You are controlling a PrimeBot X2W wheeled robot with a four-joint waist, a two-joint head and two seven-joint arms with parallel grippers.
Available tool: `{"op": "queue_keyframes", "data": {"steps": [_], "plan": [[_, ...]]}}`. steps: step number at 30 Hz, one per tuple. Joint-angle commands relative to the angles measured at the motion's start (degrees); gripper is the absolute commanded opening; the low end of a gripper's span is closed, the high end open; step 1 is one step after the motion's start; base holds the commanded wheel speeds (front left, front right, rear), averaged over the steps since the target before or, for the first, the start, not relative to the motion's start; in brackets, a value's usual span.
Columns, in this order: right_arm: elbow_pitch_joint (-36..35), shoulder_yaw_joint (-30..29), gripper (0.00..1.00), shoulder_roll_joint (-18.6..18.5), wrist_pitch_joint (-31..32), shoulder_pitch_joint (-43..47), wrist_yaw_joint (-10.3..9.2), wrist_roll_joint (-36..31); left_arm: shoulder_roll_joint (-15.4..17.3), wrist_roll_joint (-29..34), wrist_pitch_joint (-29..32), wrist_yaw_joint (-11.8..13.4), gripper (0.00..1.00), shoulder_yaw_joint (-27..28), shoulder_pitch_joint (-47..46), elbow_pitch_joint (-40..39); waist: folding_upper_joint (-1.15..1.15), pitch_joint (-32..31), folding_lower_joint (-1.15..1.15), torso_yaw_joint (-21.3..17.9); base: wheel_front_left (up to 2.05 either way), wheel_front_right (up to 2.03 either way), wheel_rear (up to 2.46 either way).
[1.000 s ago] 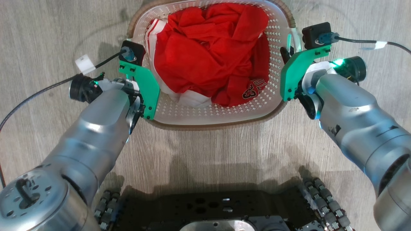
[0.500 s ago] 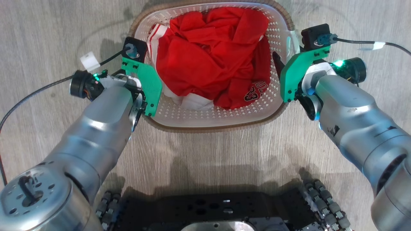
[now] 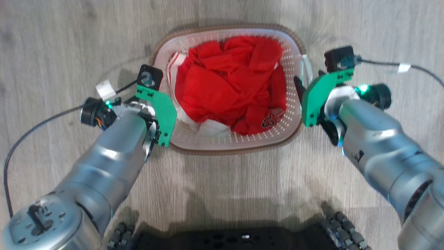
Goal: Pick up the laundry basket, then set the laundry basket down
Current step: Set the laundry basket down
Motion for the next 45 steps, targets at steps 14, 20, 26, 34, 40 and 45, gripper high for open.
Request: {"op": "queue_keyframes", "data": {"steps": [14, 20, 26, 34, 40, 45], "plan": [[-4.54, -3.32, 1.00, 1.52, -6.20, 14.39, 0.41, 3.99, 0.79, -3.56, -13.67, 1.46, 1.00, 3.18, 11.35, 0.64, 0.00, -27.86, 0.00, -1.30, 0.00, 0.00, 0.00], [-9.62, -14.78, 1.00, -0.53, -6.31, 16.63, 0.41, -4.15, 0.98, -4.20, -17.96, 1.74, 1.00, 6.68, 13.33, -1.62, 0.00, -36.67, 0.00, -1.80, 0.00, 0.00, 0.00], [-20.23, -34.15, 1.00, -1.71, -6.32, 24.92, 0.41, -20.33, 6.72, 5.75, -18.05, 8.55, 1.00, 19.22, 18.11, -19.39, 0.00, -43.15, 0.00, -2.17, 0.00, 0.00, 0.00], [-39.97, -52.99, 1.00, 0.77, -6.33, 39.10, 0.41, -41.00, 8.32, 25.94, -18.06, 12.77, 1.00, 41.59, 36.35, -49.16, 0.00, -46.51, 0.00, -1.56, 0.00, 0.00, 0.00], [-51.86, -57.59, 1.00, 2.58, -6.33, 47.18, 0.41, -51.45, 4.49, 37.12, -18.06, 9.25, 1.00, 53.80, 45.75, -61.05, 0.00, -46.44, 0.00, -0.56, 0.00, 0.00, 0.00], [-57.72, -59.80, 1.00, 3.56, -6.33, 51.90, 0.41, -54.66, 1.78, 41.85, -18.06, 6.60, 1.00, 59.38, 51.13, -64.75, 0.00, -46.93, 0.00, 0.21, 0.00, 0.00, 0.00]]}}
